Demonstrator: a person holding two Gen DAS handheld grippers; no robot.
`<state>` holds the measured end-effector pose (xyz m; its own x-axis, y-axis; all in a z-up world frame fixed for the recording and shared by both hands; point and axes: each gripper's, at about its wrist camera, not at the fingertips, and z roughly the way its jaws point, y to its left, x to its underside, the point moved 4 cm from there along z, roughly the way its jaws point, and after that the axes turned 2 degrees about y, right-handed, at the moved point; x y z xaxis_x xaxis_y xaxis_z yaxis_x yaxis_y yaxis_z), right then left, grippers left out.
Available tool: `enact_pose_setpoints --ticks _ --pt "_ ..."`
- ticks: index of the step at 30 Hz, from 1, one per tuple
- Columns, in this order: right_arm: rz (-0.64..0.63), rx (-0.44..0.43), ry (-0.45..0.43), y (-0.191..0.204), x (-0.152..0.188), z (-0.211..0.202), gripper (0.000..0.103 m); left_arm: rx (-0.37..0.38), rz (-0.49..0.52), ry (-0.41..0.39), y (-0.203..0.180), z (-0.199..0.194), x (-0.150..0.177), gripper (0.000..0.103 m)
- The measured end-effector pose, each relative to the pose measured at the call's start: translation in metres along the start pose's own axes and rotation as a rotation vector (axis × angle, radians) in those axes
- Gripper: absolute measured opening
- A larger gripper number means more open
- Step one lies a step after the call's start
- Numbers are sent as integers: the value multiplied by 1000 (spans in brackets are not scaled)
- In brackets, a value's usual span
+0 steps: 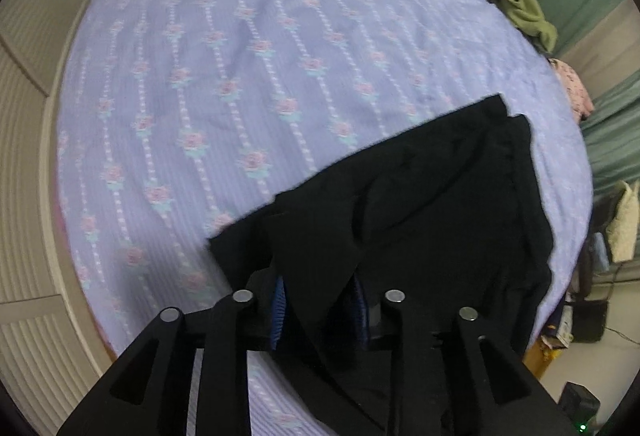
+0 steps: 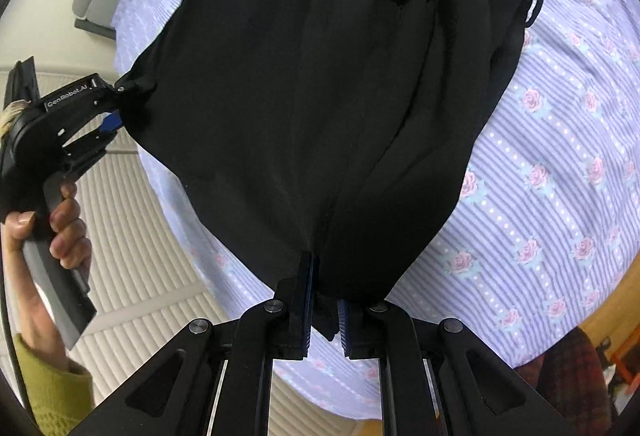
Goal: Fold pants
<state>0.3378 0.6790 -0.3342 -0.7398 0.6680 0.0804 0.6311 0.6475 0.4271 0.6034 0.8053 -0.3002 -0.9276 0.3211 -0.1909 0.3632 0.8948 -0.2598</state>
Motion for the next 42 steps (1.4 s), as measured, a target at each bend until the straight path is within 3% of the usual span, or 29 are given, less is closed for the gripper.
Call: enact_pose_setpoints --ticks 6,8,10,12,16,21,24,26,28,32,42 --pt "16 40 25 6 -4 12 13 -127 -7 -43 16 8 -5 35" --pt "5 64 28 5 -1 14 15 -158 -7 -58 18 8 -8 42" --pt "-15 94 28 6 -2 15 22 -194 4 -82 17 5 -7 44" --pt "-29 124 27 3 1 12 40 -253 32 -137 13 -6 -5 48" --pt "-71 190 7 -13 2 -3 57 -400 61 -276 8 -39 4 66" --pt "-181 220 -78 -31 -2 -43 59 -378 88 -343 -11 -82 42 78" --pt "-300 213 -181 -37 -6 -87 65 -351 93 -369 -32 -105 73 84" --pt "-369 217 -272 -47 -7 -123 67 -307 92 -386 -52 -121 97 93" --pt "-410 201 -334 -60 -9 -157 67 -313 117 -405 -77 -132 118 93" --pt "-466 170 -417 -92 -8 -214 73 -328 125 -438 -134 -150 158 97" --pt "-654 190 -590 -189 4 -361 83 -234 -9 -505 -313 -177 250 103"
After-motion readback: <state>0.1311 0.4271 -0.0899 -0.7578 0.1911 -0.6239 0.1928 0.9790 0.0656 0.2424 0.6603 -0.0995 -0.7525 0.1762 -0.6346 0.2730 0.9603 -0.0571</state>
